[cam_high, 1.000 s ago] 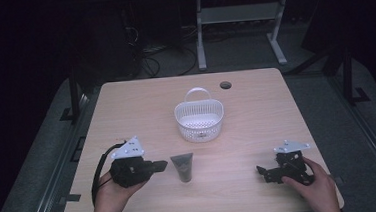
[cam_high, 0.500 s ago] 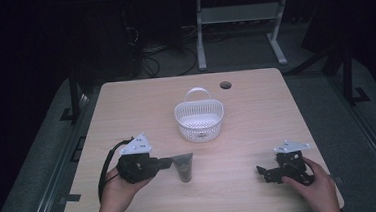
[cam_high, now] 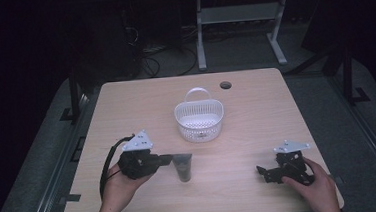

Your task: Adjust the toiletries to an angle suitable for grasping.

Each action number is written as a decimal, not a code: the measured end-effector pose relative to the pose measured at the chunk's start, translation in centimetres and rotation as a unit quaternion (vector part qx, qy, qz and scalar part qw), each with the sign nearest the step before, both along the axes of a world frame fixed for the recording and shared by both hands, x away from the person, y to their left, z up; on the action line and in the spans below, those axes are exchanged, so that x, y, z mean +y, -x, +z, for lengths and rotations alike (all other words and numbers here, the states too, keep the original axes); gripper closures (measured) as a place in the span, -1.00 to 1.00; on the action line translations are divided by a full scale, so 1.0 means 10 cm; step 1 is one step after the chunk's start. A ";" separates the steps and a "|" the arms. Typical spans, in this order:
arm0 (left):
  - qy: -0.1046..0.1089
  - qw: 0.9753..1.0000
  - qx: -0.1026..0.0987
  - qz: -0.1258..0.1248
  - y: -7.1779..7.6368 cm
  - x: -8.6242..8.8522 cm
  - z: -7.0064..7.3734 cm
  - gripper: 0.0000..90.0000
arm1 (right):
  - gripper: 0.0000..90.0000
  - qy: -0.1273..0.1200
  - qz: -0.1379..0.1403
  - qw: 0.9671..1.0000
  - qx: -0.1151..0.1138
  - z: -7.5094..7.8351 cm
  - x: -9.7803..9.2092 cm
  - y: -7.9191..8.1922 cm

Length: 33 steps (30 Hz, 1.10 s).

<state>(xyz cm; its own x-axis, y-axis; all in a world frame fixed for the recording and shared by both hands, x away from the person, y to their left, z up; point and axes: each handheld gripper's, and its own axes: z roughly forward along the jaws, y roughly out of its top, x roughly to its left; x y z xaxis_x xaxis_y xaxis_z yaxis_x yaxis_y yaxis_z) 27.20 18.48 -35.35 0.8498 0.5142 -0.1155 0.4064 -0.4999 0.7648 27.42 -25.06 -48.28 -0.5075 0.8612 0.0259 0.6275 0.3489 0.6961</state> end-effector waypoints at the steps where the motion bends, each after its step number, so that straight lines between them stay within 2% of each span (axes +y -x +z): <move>1: 0.000 1.000 0.000 0.001 -0.01 0.00 0.00 1.00 | -1.00 0.000 0.000 1.000 0.000 0.00 0.00 0.00; 19: -0.006 1.000 -0.010 0.018 -0.12 0.01 -0.03 1.00 | -1.00 -0.001 0.000 1.000 -0.001 0.00 0.00 0.00; 33: -0.007 1.000 -0.013 0.015 -0.25 -0.06 -0.04 0.99 | -1.00 -0.001 0.000 1.000 -0.001 0.00 0.00 0.00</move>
